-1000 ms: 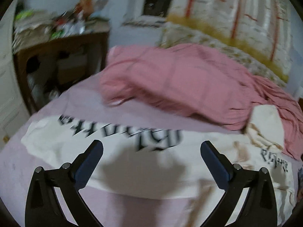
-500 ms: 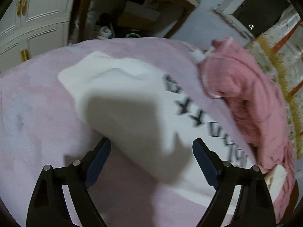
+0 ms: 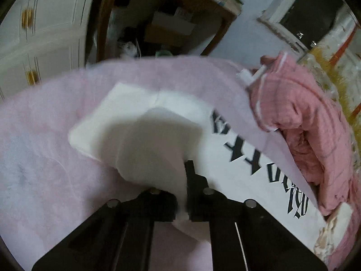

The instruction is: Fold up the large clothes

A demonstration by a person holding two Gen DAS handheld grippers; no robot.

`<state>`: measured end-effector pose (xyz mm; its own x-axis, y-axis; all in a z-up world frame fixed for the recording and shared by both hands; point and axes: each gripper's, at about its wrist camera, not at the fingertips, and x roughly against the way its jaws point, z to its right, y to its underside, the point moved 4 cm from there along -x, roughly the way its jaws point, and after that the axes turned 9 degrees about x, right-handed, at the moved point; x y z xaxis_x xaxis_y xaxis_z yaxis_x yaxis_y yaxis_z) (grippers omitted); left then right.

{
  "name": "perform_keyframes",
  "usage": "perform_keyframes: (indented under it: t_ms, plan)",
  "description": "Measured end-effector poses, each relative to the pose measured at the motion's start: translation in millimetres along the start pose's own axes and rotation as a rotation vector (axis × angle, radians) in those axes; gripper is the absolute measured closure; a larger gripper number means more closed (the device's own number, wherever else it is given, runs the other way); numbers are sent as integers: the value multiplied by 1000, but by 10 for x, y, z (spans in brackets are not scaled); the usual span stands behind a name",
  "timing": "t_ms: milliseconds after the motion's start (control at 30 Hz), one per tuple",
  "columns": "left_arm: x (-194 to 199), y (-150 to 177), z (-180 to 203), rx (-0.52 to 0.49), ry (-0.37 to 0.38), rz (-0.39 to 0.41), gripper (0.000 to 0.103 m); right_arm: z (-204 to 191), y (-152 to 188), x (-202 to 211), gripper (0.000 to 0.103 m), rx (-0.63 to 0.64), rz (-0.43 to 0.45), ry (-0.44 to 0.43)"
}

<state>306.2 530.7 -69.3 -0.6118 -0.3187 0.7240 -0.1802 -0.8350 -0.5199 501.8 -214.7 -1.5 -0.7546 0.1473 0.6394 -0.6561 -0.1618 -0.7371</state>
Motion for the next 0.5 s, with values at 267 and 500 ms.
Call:
perform_keyframes:
  t_ms: [267,500]
  plan:
    - [967,245,1091,-209,180,182,99,297,18,-116,0,-29,-30,72]
    - [1639,844,2382,-410,385,230,99,527,70,-10,0,-136,-41,-80]
